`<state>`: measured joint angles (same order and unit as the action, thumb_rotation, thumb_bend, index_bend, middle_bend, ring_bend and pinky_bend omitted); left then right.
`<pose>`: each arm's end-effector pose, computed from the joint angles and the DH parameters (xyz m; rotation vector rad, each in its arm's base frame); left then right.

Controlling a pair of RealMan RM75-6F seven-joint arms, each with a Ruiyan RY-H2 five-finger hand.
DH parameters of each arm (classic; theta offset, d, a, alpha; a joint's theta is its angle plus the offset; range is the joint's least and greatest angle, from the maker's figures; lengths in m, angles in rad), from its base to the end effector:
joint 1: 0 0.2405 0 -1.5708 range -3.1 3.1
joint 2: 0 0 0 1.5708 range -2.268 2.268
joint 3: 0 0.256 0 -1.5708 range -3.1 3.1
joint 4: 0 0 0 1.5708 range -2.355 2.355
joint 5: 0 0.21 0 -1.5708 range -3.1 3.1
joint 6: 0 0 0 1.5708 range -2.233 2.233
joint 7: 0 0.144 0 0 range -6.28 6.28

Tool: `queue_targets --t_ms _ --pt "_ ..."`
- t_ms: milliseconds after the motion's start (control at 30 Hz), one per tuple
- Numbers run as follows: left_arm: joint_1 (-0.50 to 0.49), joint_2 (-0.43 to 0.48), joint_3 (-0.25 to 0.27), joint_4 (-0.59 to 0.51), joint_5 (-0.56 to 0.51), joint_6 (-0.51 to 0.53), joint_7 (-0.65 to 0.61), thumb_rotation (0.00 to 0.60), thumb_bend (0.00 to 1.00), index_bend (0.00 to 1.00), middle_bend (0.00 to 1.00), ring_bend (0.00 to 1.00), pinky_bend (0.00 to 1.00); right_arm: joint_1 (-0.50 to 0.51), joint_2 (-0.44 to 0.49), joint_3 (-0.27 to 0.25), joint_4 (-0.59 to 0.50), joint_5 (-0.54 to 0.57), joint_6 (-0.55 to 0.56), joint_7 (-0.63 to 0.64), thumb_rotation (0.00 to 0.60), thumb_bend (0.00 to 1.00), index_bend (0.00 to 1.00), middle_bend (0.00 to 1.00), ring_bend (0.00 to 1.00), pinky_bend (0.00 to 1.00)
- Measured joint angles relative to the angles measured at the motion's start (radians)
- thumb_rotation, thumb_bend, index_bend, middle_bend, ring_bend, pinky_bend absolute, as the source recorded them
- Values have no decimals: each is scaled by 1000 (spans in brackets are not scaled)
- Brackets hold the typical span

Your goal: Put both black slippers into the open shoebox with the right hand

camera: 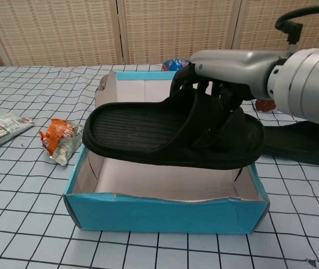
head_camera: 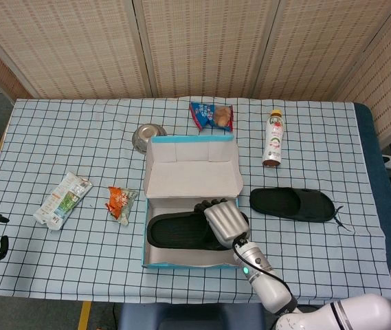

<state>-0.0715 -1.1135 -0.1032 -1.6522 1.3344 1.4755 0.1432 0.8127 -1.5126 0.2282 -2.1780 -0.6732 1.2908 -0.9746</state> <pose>-0.3238 0.1855 0.1717 -1.2539 -0.8785 -0.7608 -0.0436 -0.2561 0.0122 1.9342 -1.0142 0.8465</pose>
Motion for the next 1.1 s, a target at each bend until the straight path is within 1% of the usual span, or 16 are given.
queue_targets --t_ms 133,367,733,967,1100 --pt "-1 0 1 2 0 -2 3 600 501 346 254 327 529 32 -55 4 23 54 26 -12 600 272 705 692 519 468" --pt "-1 1 2 2 0 -3 -1 600 500 346 253 327 529 63 -122 -3 66 83 30 19 600 276 705 692 520 468" --pt "-2 4 5 -2 5 -4 -6 600 501 346 254 327 529 66 -126 -69 79 101 32 31 600 287 705 692 520 469" --pt "-4 2 5 -1 0 -9 -2 600 501 346 254 327 529 64 -116 -85 99 119 21 44 600 292 705 692 520 469" --pt "-5 1 5 -2 2 -8 -2 600 500 346 254 327 529 59 -118 -92 151 143 -3 68 600 295 705 692 519 469"
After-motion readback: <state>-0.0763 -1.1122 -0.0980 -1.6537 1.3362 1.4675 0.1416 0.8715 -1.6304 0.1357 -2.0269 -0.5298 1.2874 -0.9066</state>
